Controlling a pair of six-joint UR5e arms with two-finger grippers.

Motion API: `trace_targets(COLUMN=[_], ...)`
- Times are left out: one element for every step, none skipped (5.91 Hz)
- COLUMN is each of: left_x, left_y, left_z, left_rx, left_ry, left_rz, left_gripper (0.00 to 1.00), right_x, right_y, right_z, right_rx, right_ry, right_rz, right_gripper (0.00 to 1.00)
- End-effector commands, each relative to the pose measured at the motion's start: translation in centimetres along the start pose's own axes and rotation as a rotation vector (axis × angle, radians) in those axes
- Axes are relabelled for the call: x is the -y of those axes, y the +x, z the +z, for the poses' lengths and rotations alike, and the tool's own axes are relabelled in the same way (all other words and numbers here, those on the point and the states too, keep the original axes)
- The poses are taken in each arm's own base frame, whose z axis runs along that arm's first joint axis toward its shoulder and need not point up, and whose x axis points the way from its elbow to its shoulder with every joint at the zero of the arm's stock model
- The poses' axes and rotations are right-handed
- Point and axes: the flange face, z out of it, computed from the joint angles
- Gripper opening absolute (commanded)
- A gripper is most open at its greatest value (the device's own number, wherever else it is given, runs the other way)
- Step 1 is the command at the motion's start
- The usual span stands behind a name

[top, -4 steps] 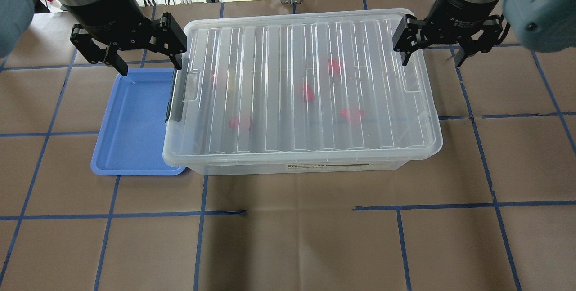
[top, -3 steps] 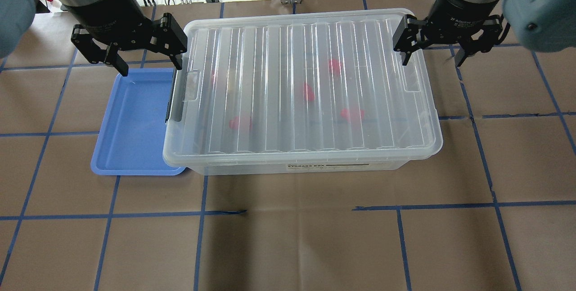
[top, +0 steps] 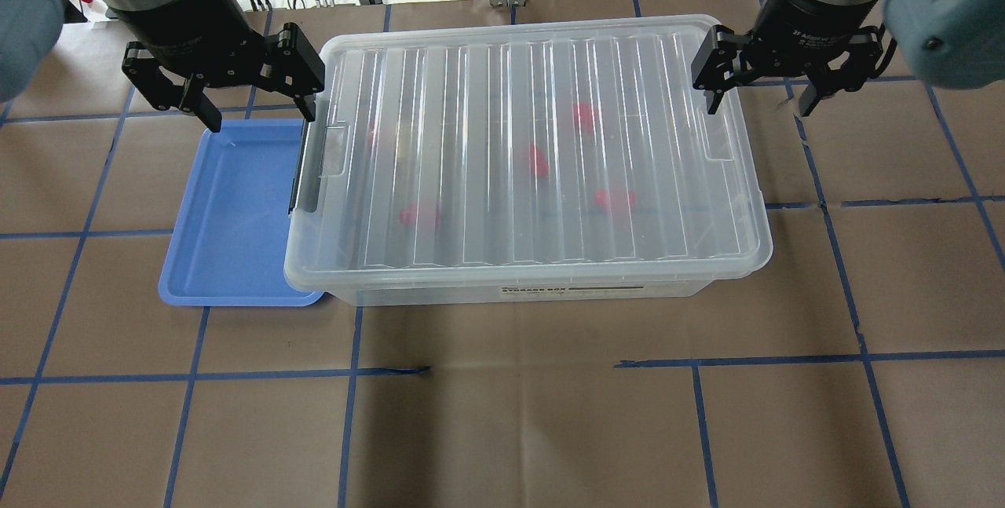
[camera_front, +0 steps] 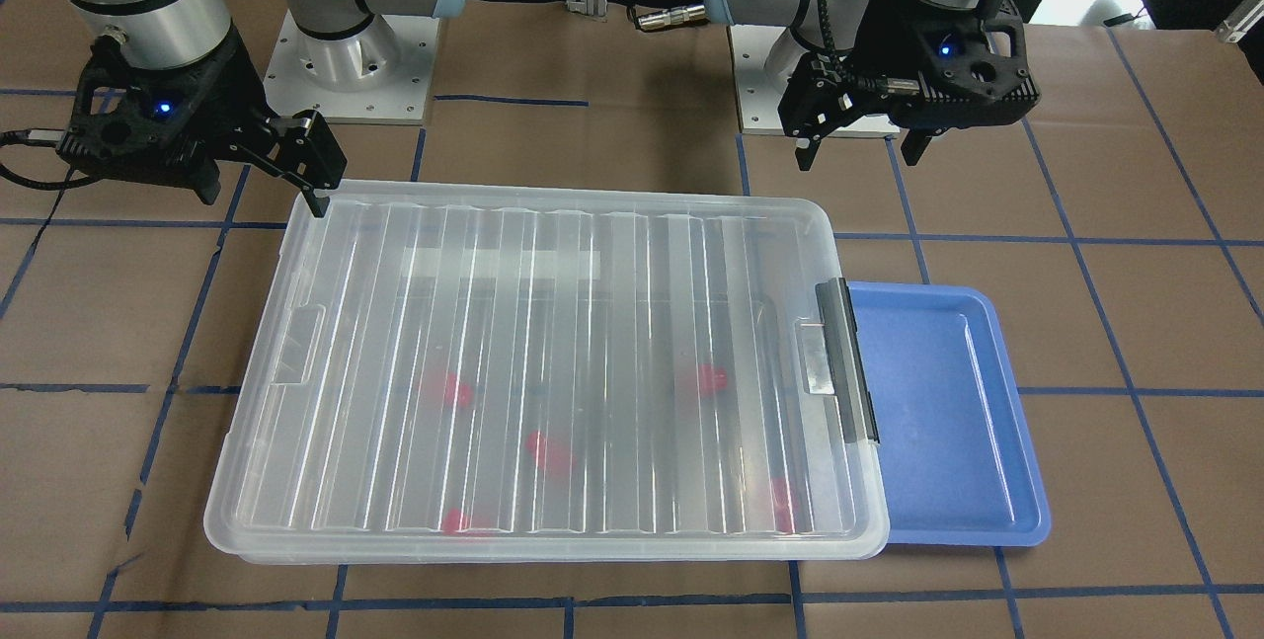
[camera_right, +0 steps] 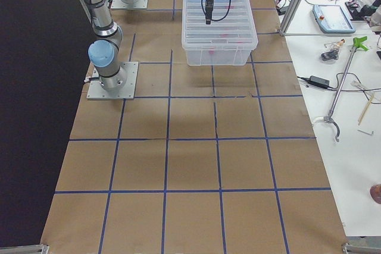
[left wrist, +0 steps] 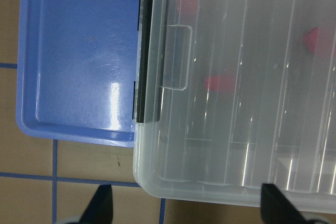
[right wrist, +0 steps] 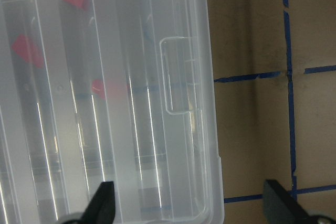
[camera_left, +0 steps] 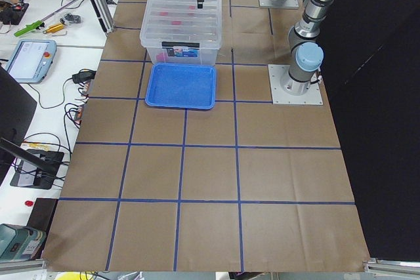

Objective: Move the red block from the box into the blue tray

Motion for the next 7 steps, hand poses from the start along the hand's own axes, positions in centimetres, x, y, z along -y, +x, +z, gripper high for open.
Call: trace_targets(left_x=[-0.1,-0.1,-0.1,-0.1,-0.1,-0.2,-0.3], left_y=[0.0,0.0,0.0,0.0,0.0,0.0,0.0], left_z=[0.1,0.0,0.0,0.0,0.0,-0.1,-0.2], left_rx=[0.0,0.001,0.001,0.0,0.001,0.001,-0.001], left_ry=[-0.005,-0.002,-0.002,-0.002,-0.002,0.0,0.002], left_rz=[0.001,0.0,0.0,0.0,0.0,0.0,0.0], left_gripper=[0.98,0.98,0.98,0.98,0.98,0.98,0.98], right_x=[2.3,3.9,3.5,3.2,3.0,3.1,3.1], right_y=[2.0,4.7,7.0,7.2,7.1,6.9,6.6], right_z=[3.5,6.6,10.5,12.1,11.1,11.6,12.2], right_rx=[-0.002,-0.005,-0.003,-0.013,-0.004,0.017,0.03], right_ry=[-0.043,-0.016,-0.006,0.042,0.061,0.049,0.038], right_rz=[0.01,-0.03,-0.029,-0.024,-0.009,-0.01,-0.018], right_gripper=[1.0,1.0,1.0,1.0,1.0,1.0,1.0])
